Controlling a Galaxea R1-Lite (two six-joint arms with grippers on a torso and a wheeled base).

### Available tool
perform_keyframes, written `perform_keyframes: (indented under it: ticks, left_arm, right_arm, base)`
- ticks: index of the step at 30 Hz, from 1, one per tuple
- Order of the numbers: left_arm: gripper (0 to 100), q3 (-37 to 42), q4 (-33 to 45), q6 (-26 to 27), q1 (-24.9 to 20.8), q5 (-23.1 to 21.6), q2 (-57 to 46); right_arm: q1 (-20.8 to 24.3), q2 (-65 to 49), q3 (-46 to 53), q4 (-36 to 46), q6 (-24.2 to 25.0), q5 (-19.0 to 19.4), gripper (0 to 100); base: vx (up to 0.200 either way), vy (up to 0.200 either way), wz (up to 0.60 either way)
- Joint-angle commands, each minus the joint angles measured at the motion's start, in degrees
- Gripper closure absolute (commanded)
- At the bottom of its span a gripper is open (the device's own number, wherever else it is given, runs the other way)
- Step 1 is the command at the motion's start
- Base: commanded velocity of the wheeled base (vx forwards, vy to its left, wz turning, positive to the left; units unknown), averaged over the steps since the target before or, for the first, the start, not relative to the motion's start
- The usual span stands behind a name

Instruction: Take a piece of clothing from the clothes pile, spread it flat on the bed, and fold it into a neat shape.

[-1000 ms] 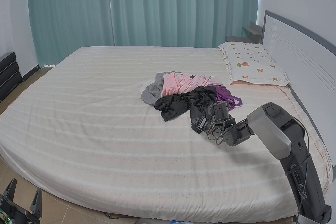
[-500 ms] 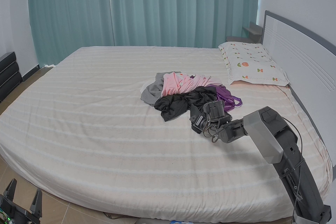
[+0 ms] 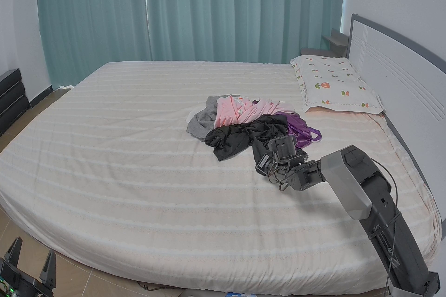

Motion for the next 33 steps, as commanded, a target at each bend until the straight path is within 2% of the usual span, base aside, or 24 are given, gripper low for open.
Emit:
perform_keyframes:
  ticks: [1,5,9,10,11,13,14,17,21,26,28,30,33]
  left_arm:
    - [0,1.01,-0.01,-0.02,0.02,0.02,0.09]
    - [0,1.01,-0.01,-0.02,0.02,0.02,0.00]
    - [0,1.01,-0.01,-0.02,0.02,0.02,0.09]
    - [0,1.01,-0.01,-0.02,0.02,0.02,0.09]
    - [0,1.01,-0.01,-0.02,0.02,0.02,0.00]
    - [0,1.01,-0.01,-0.02,0.02,0.02,0.00]
    - [0,1.01,-0.01,-0.02,0.02,0.02,0.00]
    - [0,1.01,-0.01,-0.02,0.02,0.02,0.09]
    - [0,1.01,-0.01,-0.02,0.02,0.02,0.00]
    - [0,1.01,-0.01,0.16,0.02,-0.07,0.00]
    - [0,1.01,-0.01,0.07,-1.30,-0.16,-0.53]
    - [0,1.01,-0.01,-0.02,-4.46,-0.07,-4.40]
    - [0,1.01,-0.01,0.42,-4.46,-0.16,-5.36]
  right_arm:
    - [-0.30,-3.93,2.67,-0.69,1.39,-0.50,100]
    - [-0.39,-15.00,17.26,-5.09,2.44,-0.06,100]
    - [-0.30,-25.28,33.43,-16.34,2.35,1.34,100]
    - [-0.30,-25.28,33.43,-16.34,2.35,1.34,100]
    - [-0.04,-29.68,40.20,-21.08,2.27,1.61,100]
    - [0.05,-31.79,43.28,-22.84,2.27,1.61,100]
    - [0.40,-36.62,49.87,-26.18,2.27,1.70,100]
    - [1.19,-42.68,57.16,-30.49,2.27,1.70,100]
    - [2.86,-49.54,65.08,-35.67,1.91,1.61,100]
    - [3.92,-55.08,69.91,-39.98,1.21,1.52,100]
    - [4.01,-57.89,71.23,-40.95,0.95,1.52,100]
    - [4.18,-60.53,72.19,-41.03,0.77,1.61,100]
    - [5.50,-63.16,73.51,-41.12,-0.81,1.52,100]
  base:
    - [0.000,0.000,0.00]
    - [0.000,0.000,0.00]
    - [0.000,0.000,0.00]
    - [0.000,0.000,0.00]
    - [0.000,0.000,0.00]
    - [0.000,0.000,0.00]
    - [0.000,0.000,0.00]
    - [0.000,0.000,0.00]
    - [0.000,0.000,0.00]
    - [0.000,0.000,0.00]
    - [0.000,0.000,0.00]
    - [0.000,0.000,0.00]
    - [0.000,0.000,0.00]
